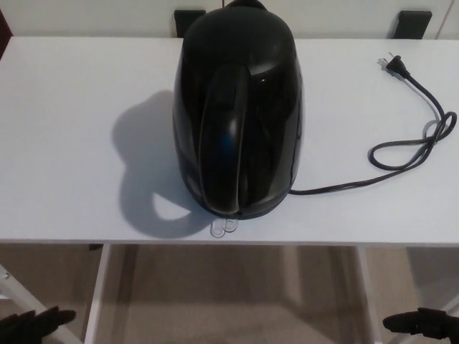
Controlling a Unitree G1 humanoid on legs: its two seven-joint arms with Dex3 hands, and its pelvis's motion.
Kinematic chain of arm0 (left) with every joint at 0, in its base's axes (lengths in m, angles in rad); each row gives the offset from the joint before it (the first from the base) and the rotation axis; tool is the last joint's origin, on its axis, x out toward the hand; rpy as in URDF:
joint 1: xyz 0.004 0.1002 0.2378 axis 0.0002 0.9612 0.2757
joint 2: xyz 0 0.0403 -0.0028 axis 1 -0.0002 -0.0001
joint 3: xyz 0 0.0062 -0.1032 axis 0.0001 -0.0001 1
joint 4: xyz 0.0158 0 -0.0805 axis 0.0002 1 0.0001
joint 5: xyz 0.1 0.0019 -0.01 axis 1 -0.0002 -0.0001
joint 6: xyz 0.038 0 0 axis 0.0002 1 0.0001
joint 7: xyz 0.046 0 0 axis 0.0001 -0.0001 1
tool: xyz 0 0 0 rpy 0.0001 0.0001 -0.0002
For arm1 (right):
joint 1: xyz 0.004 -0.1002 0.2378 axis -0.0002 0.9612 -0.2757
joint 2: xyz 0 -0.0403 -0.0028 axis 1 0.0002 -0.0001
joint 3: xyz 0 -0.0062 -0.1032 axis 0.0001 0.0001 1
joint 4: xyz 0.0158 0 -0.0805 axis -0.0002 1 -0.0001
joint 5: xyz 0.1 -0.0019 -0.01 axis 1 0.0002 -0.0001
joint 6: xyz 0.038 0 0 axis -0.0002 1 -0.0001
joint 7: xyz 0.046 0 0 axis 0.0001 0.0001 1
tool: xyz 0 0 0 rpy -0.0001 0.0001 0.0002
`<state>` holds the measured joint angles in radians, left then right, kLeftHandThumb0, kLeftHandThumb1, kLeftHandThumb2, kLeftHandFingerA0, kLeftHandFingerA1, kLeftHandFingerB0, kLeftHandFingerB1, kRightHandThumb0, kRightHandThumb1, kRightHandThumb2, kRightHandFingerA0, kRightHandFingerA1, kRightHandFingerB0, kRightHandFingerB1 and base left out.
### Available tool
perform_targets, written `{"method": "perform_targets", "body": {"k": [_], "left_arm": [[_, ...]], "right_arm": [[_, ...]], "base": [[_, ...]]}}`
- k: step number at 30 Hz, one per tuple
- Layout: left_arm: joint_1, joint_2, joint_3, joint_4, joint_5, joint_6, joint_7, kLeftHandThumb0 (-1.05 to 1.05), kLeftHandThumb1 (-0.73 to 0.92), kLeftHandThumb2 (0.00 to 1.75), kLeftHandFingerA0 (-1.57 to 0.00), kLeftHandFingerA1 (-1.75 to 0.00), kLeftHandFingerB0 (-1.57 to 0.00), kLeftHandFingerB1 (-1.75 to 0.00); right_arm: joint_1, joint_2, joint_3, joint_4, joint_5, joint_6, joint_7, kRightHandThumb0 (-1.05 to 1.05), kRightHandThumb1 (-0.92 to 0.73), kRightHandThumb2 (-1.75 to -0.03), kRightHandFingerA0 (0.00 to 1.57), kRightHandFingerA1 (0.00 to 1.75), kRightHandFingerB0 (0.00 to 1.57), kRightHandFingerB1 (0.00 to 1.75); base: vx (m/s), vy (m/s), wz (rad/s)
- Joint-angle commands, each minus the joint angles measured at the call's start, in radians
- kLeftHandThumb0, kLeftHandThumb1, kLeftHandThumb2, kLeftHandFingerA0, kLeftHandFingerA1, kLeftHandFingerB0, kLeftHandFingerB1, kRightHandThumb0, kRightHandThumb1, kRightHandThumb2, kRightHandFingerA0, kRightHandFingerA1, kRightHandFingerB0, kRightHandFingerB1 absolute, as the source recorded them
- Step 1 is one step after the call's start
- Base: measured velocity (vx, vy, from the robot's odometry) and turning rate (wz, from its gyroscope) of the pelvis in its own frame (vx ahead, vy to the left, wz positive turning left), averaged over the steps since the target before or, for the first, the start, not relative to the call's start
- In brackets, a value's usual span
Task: The robot walk towards a table in front and click the button on the base of the boilling pot using its left middle finger
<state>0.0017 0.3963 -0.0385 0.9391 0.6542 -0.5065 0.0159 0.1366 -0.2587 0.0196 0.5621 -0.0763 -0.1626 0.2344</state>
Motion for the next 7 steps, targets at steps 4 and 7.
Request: {"method": "perform_targets", "body": {"k": [4, 7], "left_arm": [[-0.033, -0.008, 0.075, 0.086, -0.224, 0.016, -0.163, -0.6, 0.44, 0.74, -0.33, -0.44, -0.17, -0.4], [-0.046, -0.008, 0.065, 0.089, -0.226, 0.033, -0.17, -0.61, 0.45, 0.75, -0.33, -0.44, -0.17, -0.39]], "right_arm": [[0.0, -0.016, -0.003, 0.016, -0.013, 0.017, -0.017, -0.25, -0.48, -0.54, 0.78, 0.54, 0.64, 0.49], [-0.008, -0.014, -0.011, 0.026, -0.006, 0.014, -0.02, -0.21, -0.47, -0.54, 0.79, 0.55, 0.64, 0.5]], "base": [[0.0, 0.0, 0.0], [0.0, 0.0, 0.0]]}}
